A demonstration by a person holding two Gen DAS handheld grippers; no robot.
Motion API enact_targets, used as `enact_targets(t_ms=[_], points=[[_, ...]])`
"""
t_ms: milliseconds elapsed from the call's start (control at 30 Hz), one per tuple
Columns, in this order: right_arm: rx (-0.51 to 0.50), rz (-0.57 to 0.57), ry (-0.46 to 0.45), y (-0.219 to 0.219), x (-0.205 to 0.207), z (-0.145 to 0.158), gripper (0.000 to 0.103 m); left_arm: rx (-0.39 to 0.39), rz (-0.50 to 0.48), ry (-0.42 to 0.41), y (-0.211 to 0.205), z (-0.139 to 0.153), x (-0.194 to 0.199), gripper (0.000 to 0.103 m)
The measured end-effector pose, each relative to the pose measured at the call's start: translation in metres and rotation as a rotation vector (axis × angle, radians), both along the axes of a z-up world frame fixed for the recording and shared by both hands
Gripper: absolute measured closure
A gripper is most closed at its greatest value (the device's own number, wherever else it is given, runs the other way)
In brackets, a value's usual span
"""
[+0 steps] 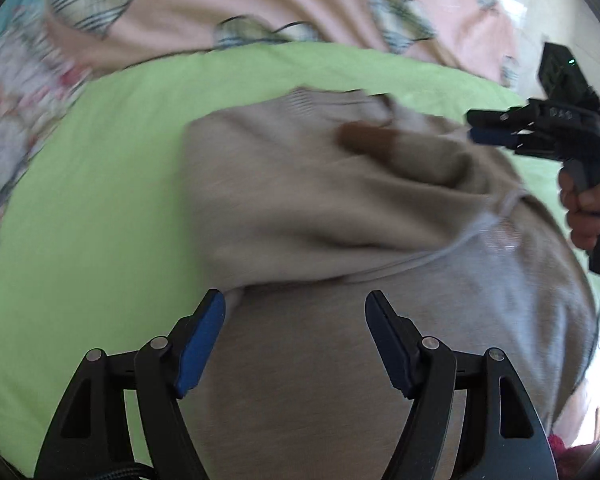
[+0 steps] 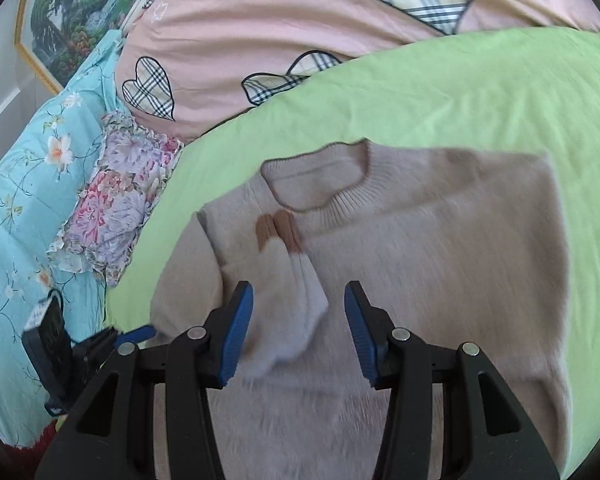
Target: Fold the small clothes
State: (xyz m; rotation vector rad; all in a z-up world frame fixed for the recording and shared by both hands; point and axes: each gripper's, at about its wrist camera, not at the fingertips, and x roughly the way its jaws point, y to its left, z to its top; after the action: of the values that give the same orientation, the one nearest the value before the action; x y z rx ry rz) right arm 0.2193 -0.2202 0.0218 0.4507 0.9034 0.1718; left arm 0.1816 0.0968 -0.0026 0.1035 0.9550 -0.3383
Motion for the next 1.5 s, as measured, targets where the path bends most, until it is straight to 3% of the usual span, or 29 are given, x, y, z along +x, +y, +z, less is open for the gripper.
enact_targets(t_ms=[100, 200, 233, 267, 300, 400, 500, 600, 667, 767, 833, 867, 900, 1033, 1233, 1300, 1367, 1500], points=[[-0.030, 0.098, 0.044, 0.021, 0.036, -0.008, 0.054, 0.083, 0.077, 0.002, 0.017, -0.010, 0.006, 0.030], [-0.090, 0.176, 0.101, 0.045, 0.057, -0.022, 0.056, 0.104, 0.110, 0.015, 0.018, -0.018, 0.015, 0.030], [-0.123, 0.197, 0.114, 0.051, 0.060, -0.027, 0.064, 0.125, 0.126, 0.020, 0.016, -0.021, 0.018, 0.030], [-0.170, 0.196, 0.120, 0.056, 0.061, -0.031, 0.096, 0.149, 0.144, 0.022, 0.013, -0.025, 0.022, 0.031], [-0.173, 0.175, 0.116, 0.055, 0.058, -0.031, 0.096, 0.165, 0.165, 0.015, 0.011, -0.026, 0.023, 0.031], [-0.095, 0.009, 0.019, 0.022, 0.031, -0.013, 0.098, 0.163, 0.256, -0.017, 0.012, -0.025, 0.027, 0.035], [-0.012, -0.243, -0.085, -0.028, -0.025, 0.011, 0.098, 0.122, 0.363, -0.015, 0.026, -0.024, 0.029, 0.036], [-0.001, -0.408, -0.121, -0.055, -0.066, 0.023, 0.098, 0.041, 0.416, 0.006, 0.040, -0.023, 0.028, 0.036], [0.019, -0.453, -0.129, -0.062, -0.075, 0.023, 0.098, 0.038, 0.439, -0.001, 0.042, -0.022, 0.026, 0.035], [0.043, -0.439, -0.137, -0.061, -0.062, 0.017, 0.094, 0.067, 0.486, -0.028, 0.042, -0.019, 0.022, 0.035], [0.011, -0.437, -0.099, -0.060, -0.050, 0.009, 0.069, 0.044, 0.512, -0.008, 0.045, -0.020, 0.024, 0.035], [-0.001, -0.438, -0.102, -0.061, -0.050, 0.006, 0.051, 0.019, 0.524, 0.003, 0.049, -0.022, 0.023, 0.034], [-0.005, -0.443, -0.108, -0.063, -0.051, 0.006, 0.045, 0.007, 0.528, 0.008, 0.053, -0.023, 0.023, 0.034], [-0.004, -0.463, -0.109, -0.076, -0.081, -0.002, 0.045, 0.013, 0.474, 0.026, 0.048, -0.021, 0.019, 0.036], [-0.025, -0.383, -0.038, -0.082, -0.086, -0.025, 0.046, -0.143, 0.267, -0.029, 0.045, 0.018, -0.007, 0.037], [-0.032, -0.362, -0.022, -0.080, -0.078, -0.031, 0.051, -0.166, 0.255, -0.053, 0.046, 0.029, -0.004, 0.036], [-0.046, -0.355, -0.002, -0.077, -0.068, -0.036, 0.052, -0.140, 0.277, -0.062, 0.044, 0.034, 0.009, 0.036], [-0.049, -0.397, 0.052, -0.079, -0.052, -0.050, 0.052, -0.096, 0.303, -0.011, 0.039, 0.021, 0.061, 0.036]])
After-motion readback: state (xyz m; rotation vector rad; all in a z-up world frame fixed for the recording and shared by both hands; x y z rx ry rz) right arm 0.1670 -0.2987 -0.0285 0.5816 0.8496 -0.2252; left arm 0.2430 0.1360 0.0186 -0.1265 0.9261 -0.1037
